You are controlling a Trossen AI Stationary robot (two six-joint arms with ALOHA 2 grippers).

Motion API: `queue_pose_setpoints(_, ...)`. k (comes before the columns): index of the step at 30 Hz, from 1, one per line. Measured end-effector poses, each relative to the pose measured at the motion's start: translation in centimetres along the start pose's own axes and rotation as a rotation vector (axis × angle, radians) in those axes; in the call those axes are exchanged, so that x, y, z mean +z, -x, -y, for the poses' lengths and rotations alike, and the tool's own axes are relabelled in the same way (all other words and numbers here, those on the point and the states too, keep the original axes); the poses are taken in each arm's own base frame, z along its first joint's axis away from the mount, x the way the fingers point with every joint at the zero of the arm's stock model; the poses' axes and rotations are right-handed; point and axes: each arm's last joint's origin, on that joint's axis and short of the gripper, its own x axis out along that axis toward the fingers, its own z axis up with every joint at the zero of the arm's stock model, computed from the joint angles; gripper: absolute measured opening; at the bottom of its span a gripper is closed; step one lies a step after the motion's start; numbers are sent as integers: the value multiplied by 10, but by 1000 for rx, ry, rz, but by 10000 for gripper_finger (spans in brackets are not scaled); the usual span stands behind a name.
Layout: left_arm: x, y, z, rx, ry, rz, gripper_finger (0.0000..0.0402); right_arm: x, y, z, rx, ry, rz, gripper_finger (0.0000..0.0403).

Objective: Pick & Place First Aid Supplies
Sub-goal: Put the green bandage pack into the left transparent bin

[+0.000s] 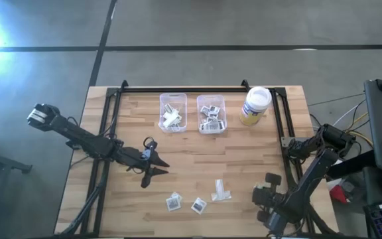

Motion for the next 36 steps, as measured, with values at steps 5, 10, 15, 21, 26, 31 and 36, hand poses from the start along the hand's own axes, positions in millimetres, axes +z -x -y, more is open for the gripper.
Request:
queue_pose_setpoints(5, 0, 0, 0, 0, 0, 0, 120, 5, 9, 0, -15, -22, 18, 8)
queue_pose_setpoints(10, 0, 0, 0, 0, -1, 0, 120, 8, 12, 2, -28, -26, 35, 8)
queue_pose_setpoints(15, 0, 0, 0, -6, -1, -3, 120, 13, 15, 4, -43, -34, 49, 8)
queue_pose_setpoints(21, 0, 0, 0, -5, -3, -4, 120, 18, 21, 8, -42, -45, 61, 8)
queue_pose_setpoints(26, -1, 0, 0, 0, -34, -15, 120, 21, 28, 10, -27, -54, 96, 8)
queue_pose_setpoints(31, -4, 0, -1, 9, -53, -38, 136, 27, 37, 13, -8, -73, 147, 8)
queue_pose_setpoints(36, -4, 0, -2, 17, -66, -36, 192, 37, 43, 14, -5, -82, 193, 8)
